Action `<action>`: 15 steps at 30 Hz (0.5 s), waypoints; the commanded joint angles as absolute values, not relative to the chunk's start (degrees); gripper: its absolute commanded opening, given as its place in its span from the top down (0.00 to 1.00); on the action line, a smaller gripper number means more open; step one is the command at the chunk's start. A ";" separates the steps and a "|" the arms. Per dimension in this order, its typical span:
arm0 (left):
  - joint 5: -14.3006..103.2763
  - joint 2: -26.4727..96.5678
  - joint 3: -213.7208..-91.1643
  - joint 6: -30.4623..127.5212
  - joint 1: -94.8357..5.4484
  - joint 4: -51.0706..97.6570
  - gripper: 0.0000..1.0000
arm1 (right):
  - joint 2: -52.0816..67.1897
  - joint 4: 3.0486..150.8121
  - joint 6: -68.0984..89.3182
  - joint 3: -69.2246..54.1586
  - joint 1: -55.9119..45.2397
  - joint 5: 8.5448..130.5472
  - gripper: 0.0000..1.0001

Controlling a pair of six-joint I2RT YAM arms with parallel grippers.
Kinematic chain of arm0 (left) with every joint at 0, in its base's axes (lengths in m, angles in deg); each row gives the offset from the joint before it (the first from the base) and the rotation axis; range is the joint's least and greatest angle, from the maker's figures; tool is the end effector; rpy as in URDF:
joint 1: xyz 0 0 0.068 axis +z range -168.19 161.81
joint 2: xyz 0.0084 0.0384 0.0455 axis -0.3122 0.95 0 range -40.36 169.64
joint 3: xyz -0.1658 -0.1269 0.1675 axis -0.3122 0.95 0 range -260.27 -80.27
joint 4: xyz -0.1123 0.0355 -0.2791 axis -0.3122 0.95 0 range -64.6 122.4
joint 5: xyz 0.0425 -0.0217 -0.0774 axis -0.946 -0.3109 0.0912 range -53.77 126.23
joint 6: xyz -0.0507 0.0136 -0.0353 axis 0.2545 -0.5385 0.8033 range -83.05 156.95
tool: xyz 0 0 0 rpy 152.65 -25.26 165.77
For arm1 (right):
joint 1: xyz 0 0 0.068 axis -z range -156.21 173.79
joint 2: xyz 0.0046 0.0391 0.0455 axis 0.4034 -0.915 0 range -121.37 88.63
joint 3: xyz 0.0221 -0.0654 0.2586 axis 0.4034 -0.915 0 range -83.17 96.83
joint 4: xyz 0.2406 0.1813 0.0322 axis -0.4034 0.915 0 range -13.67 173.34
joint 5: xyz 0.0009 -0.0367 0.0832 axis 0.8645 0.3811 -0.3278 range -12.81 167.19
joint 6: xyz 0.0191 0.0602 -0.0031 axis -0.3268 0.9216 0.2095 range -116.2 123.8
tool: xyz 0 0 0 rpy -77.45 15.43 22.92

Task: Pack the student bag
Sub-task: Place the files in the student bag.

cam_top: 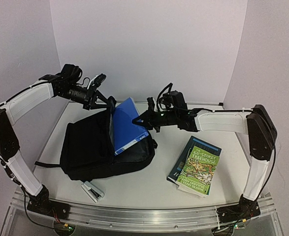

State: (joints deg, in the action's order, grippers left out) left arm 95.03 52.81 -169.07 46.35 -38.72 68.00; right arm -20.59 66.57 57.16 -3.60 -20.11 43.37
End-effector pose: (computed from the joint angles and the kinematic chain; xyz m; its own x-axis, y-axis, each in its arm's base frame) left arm 0.3549 -0.1773 0.3370 -0.7943 0.2071 -0.5711 0.6067 0.3186 -0.7283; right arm 0.3368 0.3617 0.2280 -0.9112 0.0484 -0.4092 -0.3721 0.3300 0.8676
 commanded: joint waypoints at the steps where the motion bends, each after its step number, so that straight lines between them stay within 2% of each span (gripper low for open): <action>1: 98.15 53.40 -172.84 46.49 -39.46 63.84 1.00 | -22.88 51.38 62.62 -5.07 -23.12 48.04 1.00; 15: 98.26 54.41 -172.26 49.33 -39.43 57.45 1.00 | -32.04 33.13 70.42 -6.64 -29.53 50.23 1.00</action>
State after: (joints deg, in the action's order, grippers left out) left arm 95.11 55.13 -169.20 48.99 -38.90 62.77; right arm -30.46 45.31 67.10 -8.01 -28.06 48.40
